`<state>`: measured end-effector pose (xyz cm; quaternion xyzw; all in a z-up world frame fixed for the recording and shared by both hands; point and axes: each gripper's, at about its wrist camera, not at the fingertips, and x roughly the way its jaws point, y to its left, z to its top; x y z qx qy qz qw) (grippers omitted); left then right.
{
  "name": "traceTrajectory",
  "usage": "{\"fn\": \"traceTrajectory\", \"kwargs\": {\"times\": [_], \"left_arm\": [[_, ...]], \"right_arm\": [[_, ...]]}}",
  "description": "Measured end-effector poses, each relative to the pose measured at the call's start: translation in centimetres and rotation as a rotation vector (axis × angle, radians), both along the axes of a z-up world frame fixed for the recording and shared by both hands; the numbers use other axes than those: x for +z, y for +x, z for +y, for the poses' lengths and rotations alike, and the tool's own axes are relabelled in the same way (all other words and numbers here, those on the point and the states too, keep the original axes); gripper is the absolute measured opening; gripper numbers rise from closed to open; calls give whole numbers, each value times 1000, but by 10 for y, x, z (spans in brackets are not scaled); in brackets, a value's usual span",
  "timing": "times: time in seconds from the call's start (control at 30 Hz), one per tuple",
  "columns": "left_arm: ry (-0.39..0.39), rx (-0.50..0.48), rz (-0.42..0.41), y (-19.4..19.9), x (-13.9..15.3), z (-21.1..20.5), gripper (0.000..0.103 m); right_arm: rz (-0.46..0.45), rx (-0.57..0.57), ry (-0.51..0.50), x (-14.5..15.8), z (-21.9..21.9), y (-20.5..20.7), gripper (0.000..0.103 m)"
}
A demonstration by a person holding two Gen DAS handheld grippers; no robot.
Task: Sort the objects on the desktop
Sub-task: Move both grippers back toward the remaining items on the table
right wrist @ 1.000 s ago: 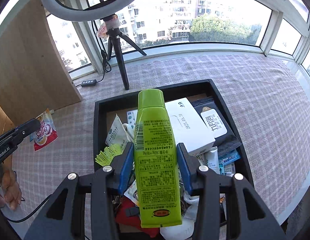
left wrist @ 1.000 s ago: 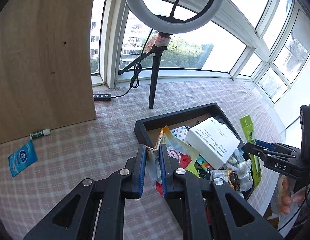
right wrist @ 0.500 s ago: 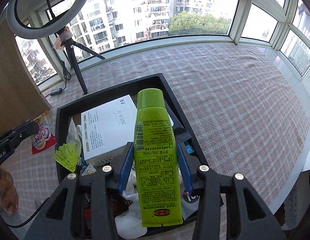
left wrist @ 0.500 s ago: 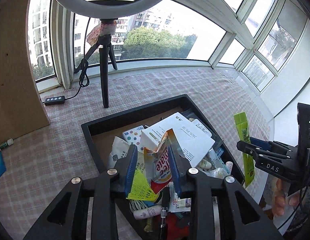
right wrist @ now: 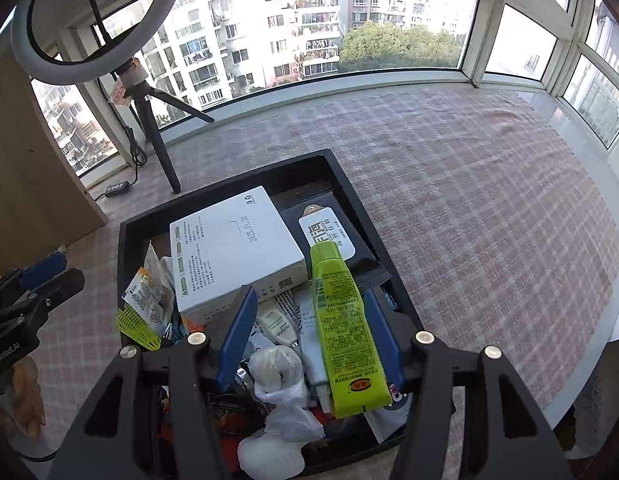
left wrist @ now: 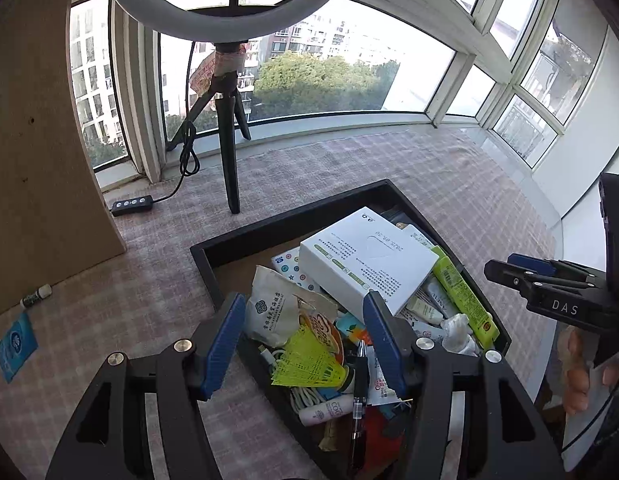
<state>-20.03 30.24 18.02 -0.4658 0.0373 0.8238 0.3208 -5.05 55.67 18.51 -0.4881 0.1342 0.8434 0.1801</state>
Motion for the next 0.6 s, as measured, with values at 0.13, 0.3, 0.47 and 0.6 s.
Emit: {"fn": "traceTrajectory", "kwargs": {"times": [0.13, 0.3, 0.47, 0.6], "left_arm": [[-7, 33, 0, -2, 0, -27, 58], [-28, 96, 1, -10, -3, -74, 58], [-56, 175, -2, -17, -4, -138, 58], [-79, 247, 8, -18, 1, -195, 59]], "right_arm": [[8, 29, -17, -1, -14, -6, 55], [6, 101, -30, -3, -42, -20, 55], [10, 205, -47, -5, -84, -31, 55], [7, 294, -48, -5, -121, -34, 55]]}}
